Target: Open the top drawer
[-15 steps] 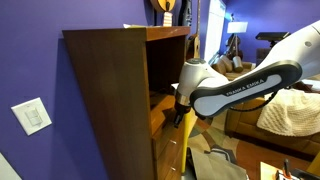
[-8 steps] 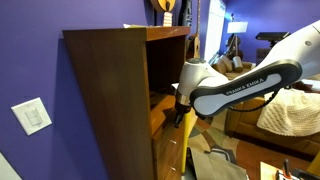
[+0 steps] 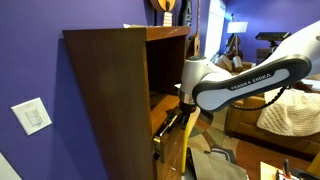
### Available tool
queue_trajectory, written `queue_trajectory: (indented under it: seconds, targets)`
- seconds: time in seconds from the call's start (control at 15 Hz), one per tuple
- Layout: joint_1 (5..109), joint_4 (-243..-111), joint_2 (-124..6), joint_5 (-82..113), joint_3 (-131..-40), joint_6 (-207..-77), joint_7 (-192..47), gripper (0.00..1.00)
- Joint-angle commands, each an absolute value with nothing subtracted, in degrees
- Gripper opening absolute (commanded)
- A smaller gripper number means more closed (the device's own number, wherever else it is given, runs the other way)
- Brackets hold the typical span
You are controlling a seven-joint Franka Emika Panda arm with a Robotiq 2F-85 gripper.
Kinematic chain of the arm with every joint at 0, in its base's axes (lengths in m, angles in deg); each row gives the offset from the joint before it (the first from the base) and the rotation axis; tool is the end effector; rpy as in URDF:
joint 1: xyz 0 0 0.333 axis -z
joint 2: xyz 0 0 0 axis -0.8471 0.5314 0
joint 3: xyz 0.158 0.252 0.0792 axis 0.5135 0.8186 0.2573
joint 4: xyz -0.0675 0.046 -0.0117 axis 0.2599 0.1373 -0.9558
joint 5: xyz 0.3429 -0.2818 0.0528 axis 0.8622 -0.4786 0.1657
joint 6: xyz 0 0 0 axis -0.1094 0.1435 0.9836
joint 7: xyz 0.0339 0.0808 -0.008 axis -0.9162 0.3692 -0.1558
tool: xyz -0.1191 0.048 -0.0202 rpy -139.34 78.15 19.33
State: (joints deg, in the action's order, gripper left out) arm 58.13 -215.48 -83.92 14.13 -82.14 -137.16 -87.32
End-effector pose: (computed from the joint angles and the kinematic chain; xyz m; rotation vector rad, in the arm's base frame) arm 0.5559 -0.0111 0.3706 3.0453 0.3224 0.2075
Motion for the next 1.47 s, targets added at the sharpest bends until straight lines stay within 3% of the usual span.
queue_trajectory:
  seconds: [0.0,1.4]
  targets:
    - [57.98,-218.84,-84.47,15.24,-82.75,-131.43,-88.96,0.04]
    - [59.79,-222.46,-86.97,17.95,-84.44,-121.86,-84.47,0.04]
